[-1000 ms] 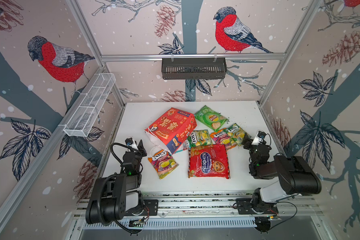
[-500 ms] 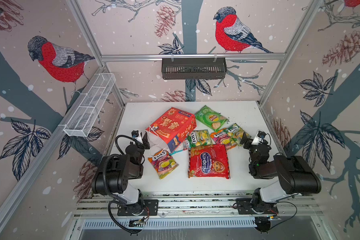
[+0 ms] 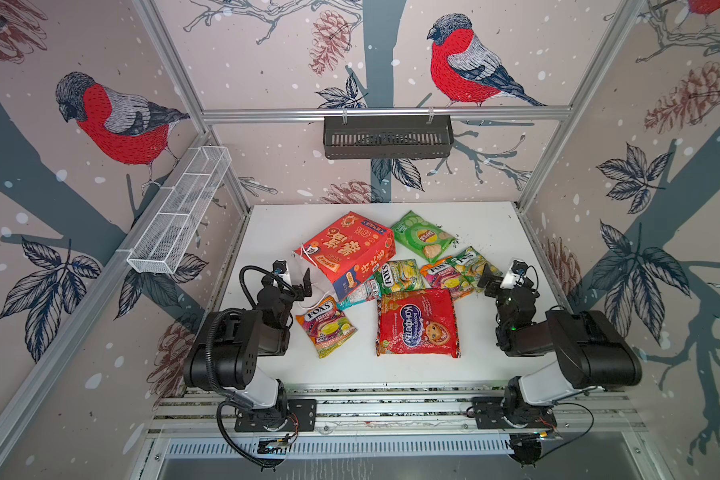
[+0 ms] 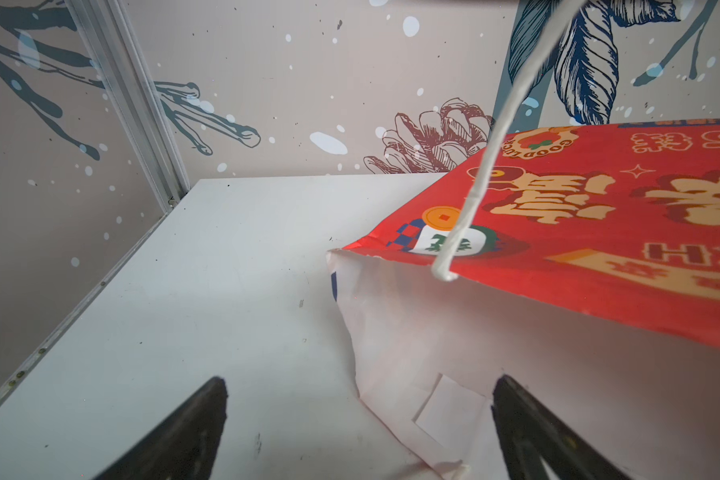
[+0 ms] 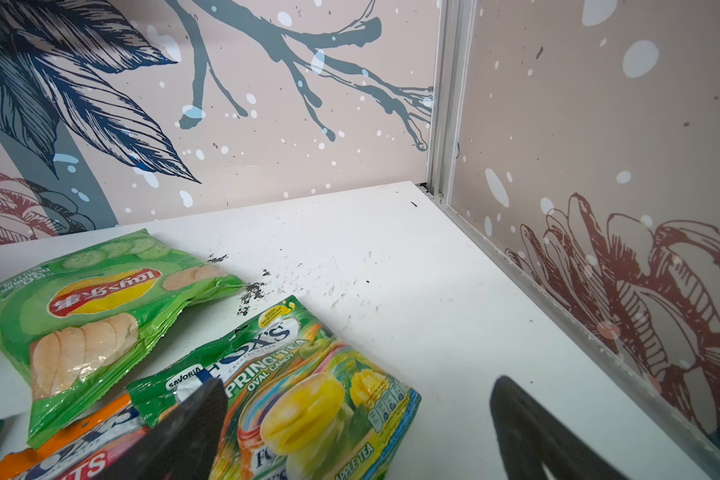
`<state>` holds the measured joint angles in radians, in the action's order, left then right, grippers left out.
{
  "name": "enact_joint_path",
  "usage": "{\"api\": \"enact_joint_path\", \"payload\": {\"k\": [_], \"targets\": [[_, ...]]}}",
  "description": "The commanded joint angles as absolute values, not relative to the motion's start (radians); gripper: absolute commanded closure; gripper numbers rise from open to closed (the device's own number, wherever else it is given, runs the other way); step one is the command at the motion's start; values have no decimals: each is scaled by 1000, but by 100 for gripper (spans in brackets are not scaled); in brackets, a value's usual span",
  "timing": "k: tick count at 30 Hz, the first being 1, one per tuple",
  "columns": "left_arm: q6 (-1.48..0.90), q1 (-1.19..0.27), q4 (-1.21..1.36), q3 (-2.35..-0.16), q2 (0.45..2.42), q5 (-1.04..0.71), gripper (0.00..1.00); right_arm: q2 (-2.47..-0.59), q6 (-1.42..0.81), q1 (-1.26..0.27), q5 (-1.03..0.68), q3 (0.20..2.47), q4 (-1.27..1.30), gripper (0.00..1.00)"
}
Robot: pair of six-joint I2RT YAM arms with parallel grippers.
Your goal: Take the snacks out of the paper bag
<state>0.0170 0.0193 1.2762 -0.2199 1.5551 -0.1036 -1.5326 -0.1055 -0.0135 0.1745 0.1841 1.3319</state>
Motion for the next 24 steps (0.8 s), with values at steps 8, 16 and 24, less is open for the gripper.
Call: {"api": "enact_joint_path", "payload": {"k": [8,16,24], "targets": [[28,17,1333,-215,1552,-95,2,-1536,-85,-25,202,192,1340,1],[28,18,1333,-216,1552,-95,2,-1537,-87,-24,201,194,1337,0],[28,18,1333,-217,1552,-96,2,-1543,-89,-21,196,204,1324,0]]}}
